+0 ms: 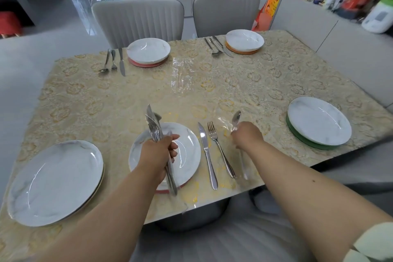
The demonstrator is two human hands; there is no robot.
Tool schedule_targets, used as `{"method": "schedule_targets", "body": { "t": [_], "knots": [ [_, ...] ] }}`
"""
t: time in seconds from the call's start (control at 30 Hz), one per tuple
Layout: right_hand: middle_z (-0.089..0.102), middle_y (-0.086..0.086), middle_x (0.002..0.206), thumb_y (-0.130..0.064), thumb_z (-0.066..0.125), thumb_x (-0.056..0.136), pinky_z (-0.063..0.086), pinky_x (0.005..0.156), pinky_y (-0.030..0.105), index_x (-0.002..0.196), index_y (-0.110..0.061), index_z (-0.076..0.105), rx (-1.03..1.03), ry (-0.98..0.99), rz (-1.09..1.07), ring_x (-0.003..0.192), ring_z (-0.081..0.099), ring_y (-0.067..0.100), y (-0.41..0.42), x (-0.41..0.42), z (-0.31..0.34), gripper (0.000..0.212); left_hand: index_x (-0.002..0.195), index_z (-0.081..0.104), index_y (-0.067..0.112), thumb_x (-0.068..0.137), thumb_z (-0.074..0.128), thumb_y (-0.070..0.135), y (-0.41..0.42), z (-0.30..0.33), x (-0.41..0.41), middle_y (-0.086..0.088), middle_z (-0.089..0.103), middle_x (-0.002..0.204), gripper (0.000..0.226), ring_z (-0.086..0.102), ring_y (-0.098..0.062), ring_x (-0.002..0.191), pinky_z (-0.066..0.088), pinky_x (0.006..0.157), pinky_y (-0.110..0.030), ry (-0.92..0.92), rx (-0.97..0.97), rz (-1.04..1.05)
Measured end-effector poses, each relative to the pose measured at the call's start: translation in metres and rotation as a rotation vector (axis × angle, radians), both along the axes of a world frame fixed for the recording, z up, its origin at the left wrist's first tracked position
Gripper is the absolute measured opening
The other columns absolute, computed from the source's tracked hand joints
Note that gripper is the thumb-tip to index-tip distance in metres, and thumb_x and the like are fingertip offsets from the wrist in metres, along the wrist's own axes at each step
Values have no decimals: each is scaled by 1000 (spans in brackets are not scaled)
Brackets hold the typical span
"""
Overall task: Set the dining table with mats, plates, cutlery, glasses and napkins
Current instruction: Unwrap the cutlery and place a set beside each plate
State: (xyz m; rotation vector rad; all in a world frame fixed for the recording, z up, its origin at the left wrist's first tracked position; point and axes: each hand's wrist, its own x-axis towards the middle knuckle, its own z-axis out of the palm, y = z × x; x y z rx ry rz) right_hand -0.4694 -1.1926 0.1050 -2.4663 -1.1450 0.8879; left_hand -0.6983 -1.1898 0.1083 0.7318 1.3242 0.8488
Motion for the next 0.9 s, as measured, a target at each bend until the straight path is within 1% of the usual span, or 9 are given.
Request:
{"method": "schedule_targets", "body": {
  "t": [0.07,0.17,0.27,0.37,0.5,0.57,0.7,0.83,0.9],
  "knots": [
    [55,6,75,-2,44,89,38,51,23,82,-6,52,-108,-137,77,68,55,23,-2,7,-9,11,91,68,8,99,52,24,0,-5,4,1,52,60,24,44,-9,47,36,50,-23,1,1,-1],
    [52,6,76,7,44,87,41,61,26,104,-6,57,-131,-245,142,76,51,24,-5,9,-24,25,92,68,7,99,53,25,-2,-9,11,1,52,59,24,43,-9,46,36,51,-24,7,8,7],
    [61,14,107,6,44,89,40,64,27,108,0,61,-112,-291,160,83,56,25,-5,5,-33,26,93,68,7,99,53,24,-2,-9,17,0,52,59,24,43,-9,45,37,52,-24,16,18,17],
    [55,17,118,4,43,90,41,64,25,109,-1,62,-70,-234,133,94,61,28,-6,0,-41,27,93,68,7,98,55,23,0,-10,20,0,52,61,22,44,-9,46,37,51,-24,16,24,27],
    [57,9,74,-10,45,93,29,46,26,76,-14,50,123,-74,87,63,49,22,-7,-3,-35,18,94,69,7,98,55,23,3,-11,23,0,51,62,21,43,-10,47,37,52,-24,14,23,43],
    [43,-1,57,-28,55,92,27,47,28,61,-16,40,252,92,-55,52,40,14,-11,2,-28,37,95,69,7,98,54,23,3,-13,24,0,50,62,22,43,-9,47,37,52,-24,8,18,44],
    [38,-2,60,-32,56,91,25,49,28,62,-15,38,279,210,-219,49,36,13,-8,10,-14,39,97,69,7,99,54,27,1,-14,27,1,44,60,25,39,-8,45,36,49,-21,-29,4,-5],
    [53,6,67,-11,52,89,34,47,22,71,-6,65,281,864,-415,46,41,14,2,-19,6,23,98,67,3,99,53,24,-6,-7,40,-3,55,63,26,53,-12,51,45,53,-22,-67,-8,-69],
    [53,0,58,-16,56,88,31,51,25,68,-11,71,224,872,-291,50,37,14,1,-36,13,26,102,65,1,100,50,20,-7,-2,50,-12,67,78,25,68,-21,69,56,65,-27,-121,-33,-93]
  ]
}}
